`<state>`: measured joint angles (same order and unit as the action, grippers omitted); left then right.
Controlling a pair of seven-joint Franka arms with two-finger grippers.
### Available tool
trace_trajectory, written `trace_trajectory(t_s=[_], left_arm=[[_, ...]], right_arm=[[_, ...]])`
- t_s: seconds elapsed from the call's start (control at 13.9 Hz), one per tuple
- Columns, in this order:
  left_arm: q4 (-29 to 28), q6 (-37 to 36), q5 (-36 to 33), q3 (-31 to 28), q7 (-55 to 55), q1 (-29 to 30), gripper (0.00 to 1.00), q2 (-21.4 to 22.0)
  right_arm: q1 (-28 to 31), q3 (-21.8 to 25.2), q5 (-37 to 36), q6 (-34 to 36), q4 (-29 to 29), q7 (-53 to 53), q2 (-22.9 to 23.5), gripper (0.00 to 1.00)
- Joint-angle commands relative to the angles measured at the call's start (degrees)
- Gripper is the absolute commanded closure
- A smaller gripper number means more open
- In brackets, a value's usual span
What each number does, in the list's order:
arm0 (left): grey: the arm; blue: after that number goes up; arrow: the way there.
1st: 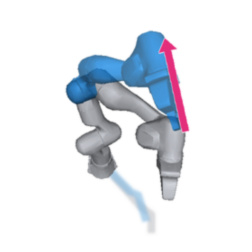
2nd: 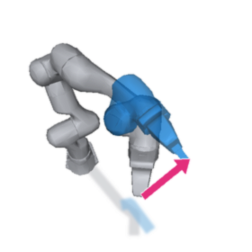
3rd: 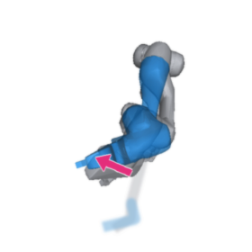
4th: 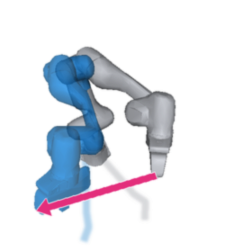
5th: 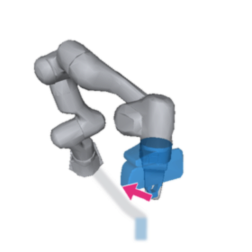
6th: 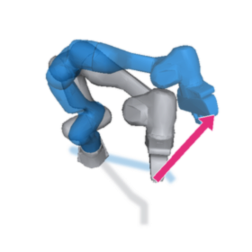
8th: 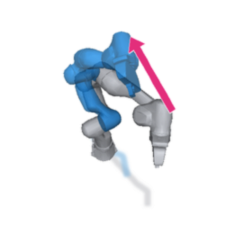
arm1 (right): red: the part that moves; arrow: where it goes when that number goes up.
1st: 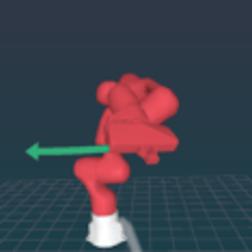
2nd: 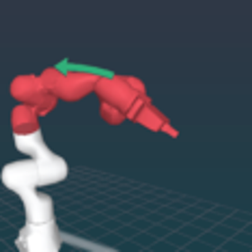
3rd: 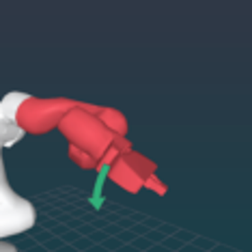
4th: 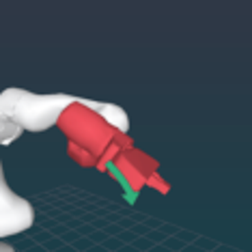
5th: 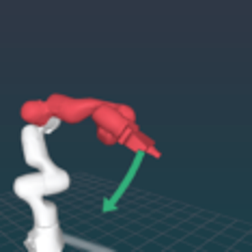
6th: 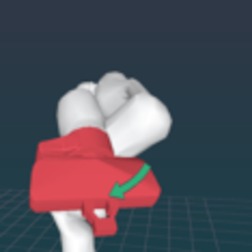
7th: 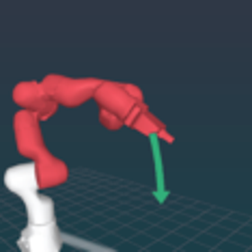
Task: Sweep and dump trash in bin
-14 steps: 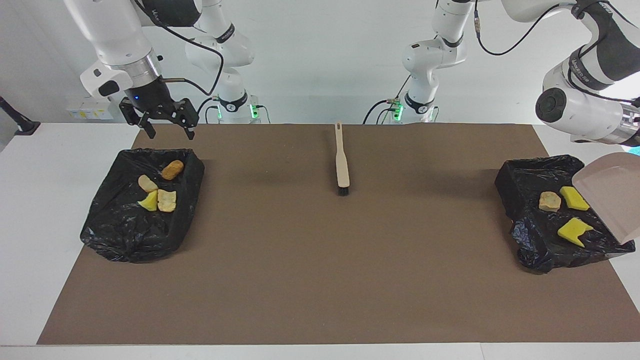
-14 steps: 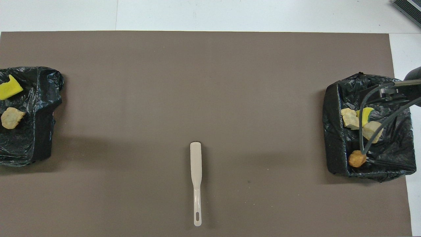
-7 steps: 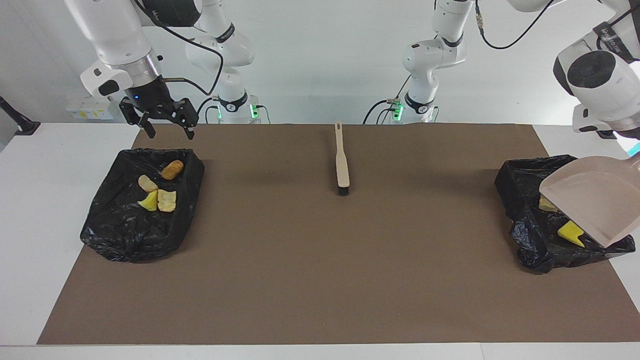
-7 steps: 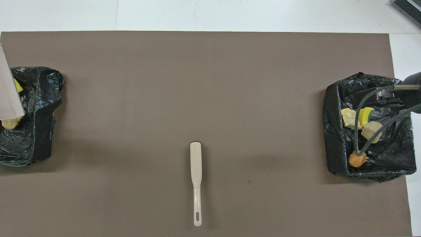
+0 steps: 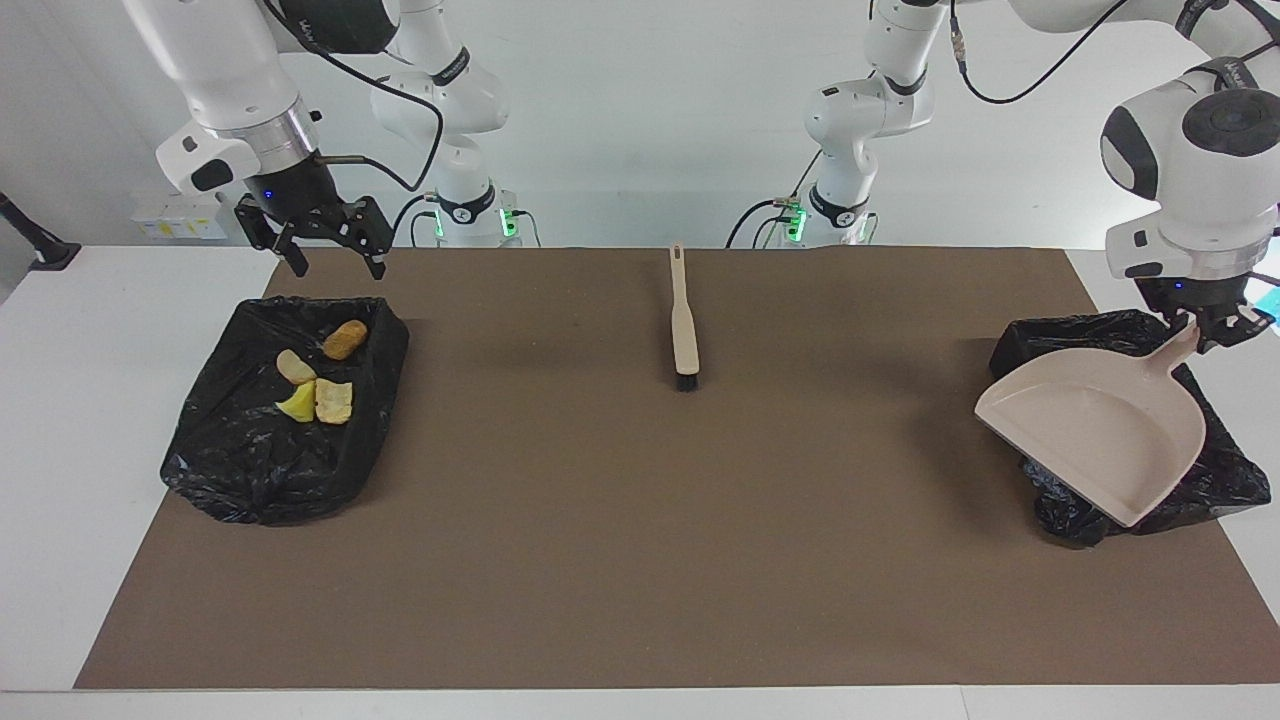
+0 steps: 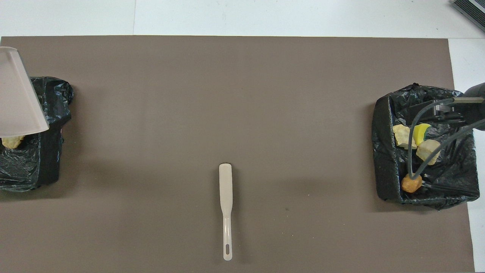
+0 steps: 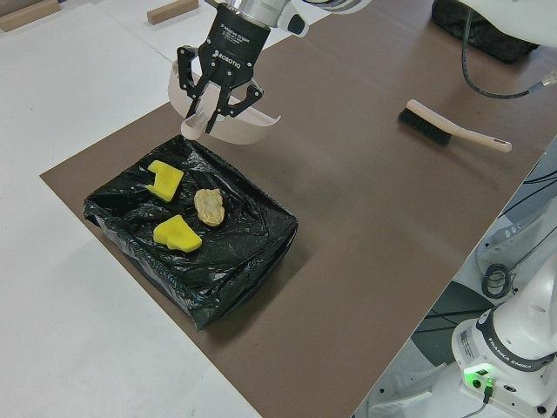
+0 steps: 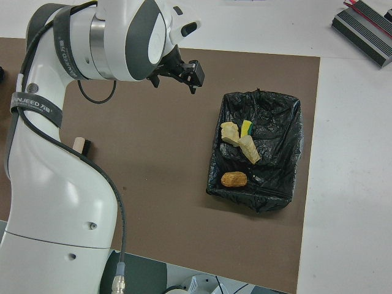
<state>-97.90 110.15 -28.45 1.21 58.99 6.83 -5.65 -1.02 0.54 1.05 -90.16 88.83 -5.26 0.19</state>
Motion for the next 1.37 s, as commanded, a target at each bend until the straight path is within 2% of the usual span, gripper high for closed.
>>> trace_trajectory(t_s=[0.0, 0.29, 0.5, 0.79, 1.01, 1.29], left_arm=[[-2.0, -2.2, 3.6, -0.5, -10.7, -4.7, 1.00, 1.0], [-4.1, -4.8, 9.0, -0.5, -32.0, -13.3, 1.00, 1.6], [-4.1, -5.7, 15.9, -0.6, -41.6, -18.1, 1.00, 1.4], [-1.5, -6.2, 20.7, -0.4, -57.2, -26.1, 1.00, -1.1], [4.4, -7.9, 24.1, -0.4, -67.5, -30.8, 1.00, -7.2], [10.6, -7.5, 29.9, -0.2, -78.7, -33.7, 1.00, -13.8]], right_arm=[[0.7, -0.4, 0.2, 0.1, 1.8, -1.1, -1.4, 0.00], [0.8, -0.4, 0.4, 0.1, 1.4, -0.8, -1.2, 0.00], [0.7, -0.4, 0.5, 0.1, 1.4, -0.7, -1.2, 0.00], [0.7, -0.4, 0.5, 0.1, 1.4, -0.8, -1.2, 0.00], [0.7, -0.4, 0.5, 0.1, 1.4, -0.8, -1.2, 0.00], [0.7, -0.4, 0.5, 0.1, 1.4, -0.7, -1.2, 0.00]])
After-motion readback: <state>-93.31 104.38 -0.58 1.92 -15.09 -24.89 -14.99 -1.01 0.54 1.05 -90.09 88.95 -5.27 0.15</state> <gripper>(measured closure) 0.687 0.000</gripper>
